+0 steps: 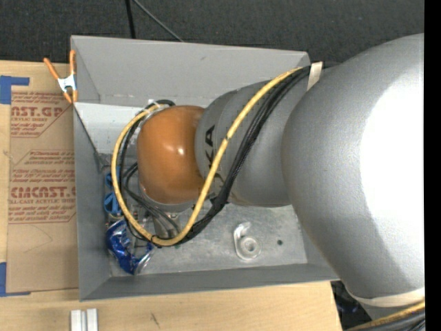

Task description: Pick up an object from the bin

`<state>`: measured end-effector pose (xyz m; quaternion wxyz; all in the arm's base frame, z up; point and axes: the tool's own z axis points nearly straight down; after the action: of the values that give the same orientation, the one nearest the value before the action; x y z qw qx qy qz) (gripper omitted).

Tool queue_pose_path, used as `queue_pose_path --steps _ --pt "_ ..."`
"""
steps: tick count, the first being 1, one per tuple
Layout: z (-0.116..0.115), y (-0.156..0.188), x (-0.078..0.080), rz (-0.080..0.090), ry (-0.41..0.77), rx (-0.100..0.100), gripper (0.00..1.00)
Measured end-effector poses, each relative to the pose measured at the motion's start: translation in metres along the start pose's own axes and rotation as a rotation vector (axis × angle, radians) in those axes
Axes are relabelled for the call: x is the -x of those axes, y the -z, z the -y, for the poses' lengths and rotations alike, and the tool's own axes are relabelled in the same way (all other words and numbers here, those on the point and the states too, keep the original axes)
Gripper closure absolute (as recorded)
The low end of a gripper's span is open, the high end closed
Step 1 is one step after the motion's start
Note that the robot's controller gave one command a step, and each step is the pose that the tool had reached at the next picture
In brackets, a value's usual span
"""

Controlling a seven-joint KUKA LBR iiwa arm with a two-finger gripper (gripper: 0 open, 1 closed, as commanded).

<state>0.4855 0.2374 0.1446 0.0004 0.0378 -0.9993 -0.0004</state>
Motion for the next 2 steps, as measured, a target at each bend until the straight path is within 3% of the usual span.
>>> queue_pose_path --steps 1,2 --pt "0.003 0.001 0.044 0.006 0.002 0.001 1.00" --pt "0.021 0.004 0.012 0.001 0.317 -0.001 1.00"
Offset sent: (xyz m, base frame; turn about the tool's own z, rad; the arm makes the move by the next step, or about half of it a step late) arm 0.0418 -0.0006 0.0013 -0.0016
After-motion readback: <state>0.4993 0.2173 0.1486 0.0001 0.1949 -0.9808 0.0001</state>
